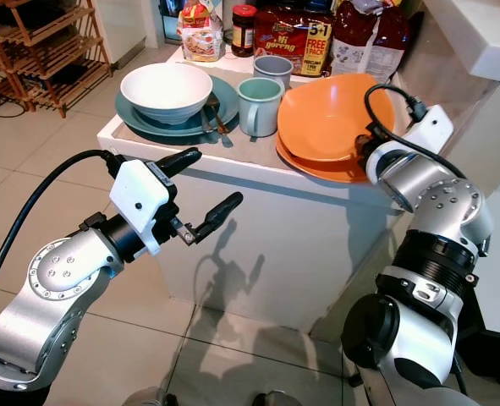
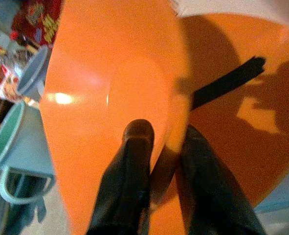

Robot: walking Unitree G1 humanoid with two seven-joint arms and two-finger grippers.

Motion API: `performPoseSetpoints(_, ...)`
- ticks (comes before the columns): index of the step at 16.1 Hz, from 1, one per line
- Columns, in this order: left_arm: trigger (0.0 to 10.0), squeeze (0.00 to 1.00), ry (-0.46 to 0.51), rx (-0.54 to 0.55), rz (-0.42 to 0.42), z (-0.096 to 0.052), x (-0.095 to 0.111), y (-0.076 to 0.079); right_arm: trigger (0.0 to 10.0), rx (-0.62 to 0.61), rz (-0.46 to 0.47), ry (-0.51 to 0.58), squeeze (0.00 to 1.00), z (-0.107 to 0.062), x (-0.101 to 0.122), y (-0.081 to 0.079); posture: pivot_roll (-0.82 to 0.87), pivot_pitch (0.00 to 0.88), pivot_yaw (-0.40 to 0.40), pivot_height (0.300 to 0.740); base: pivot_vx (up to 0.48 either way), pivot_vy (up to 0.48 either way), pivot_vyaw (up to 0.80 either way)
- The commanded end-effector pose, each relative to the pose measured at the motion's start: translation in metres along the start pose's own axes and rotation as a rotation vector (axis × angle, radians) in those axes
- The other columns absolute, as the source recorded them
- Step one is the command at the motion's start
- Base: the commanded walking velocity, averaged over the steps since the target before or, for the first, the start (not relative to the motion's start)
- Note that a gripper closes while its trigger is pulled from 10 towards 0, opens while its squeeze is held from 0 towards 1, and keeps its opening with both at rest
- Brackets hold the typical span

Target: Setting the table

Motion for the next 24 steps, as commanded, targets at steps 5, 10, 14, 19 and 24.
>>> performPoseSetpoints(5, 10.0, 0.00, 0.020, 0.011, 0.017, 0.001, 0.005, 0.000, 0.0, 0.025, 0.085, 0.150, 0.00, -0.023, 0.020, 0.013, 0.06, 0.028, -0.041, 0.740, 0.000, 0.000, 0.00)
performPoseSetpoints(10, 10.0, 0.00, 0.021, 0.040, 0.018, 0.001, 0.005, -0.003, 0.0, 0.170, 0.046, 0.261, 0.00, -0.049, 0.029, 0.000, 0.06, 0.040, -0.038, 0.740, 0.000, 0.000, 0.00)
performPoseSetpoints(14, 10.0, 0.00, -0.005, 0.121, 0.003, -0.001, -0.003, -0.014, 0.0, 0.434, -0.127, 0.278, 0.00, -0.085, 0.013, -0.018, 0.05, 0.050, -0.033, 0.740, 0.000, 0.000, 0.00)
performPoseSetpoints(19, 10.0, 0.00, -0.046, 0.238, 0.050, -0.026, -0.018, -0.040, 10.0, 0.746, -0.314, 0.264, 0.00, -0.129, -0.024, -0.044, 0.04, 0.061, -0.025, 0.740, 0.000, 0.000, 0.00)
performPoseSetpoints(24, 10.0, 0.00, -0.047, 0.260, 0.050, -0.030, -0.020, -0.041, 10.0, 0.759, -0.456, 0.093, 0.00, -0.121, -0.079, -0.038, 0.06, 0.063, -0.034, 0.740, 0.000, -0.472, 0.00)
Point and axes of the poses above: a point about 5 cm out from each wrist's last joint towards the gripper, its own z axis pointing out of the wrist towards the gripper, its own x axis along the axis of the wrist's last joint, y = z × x, the point moved 6 cm from there along z, pointing out of the wrist towards the gripper, and after that the axes turned 6 degrees about -z, right-handed, at the moved point
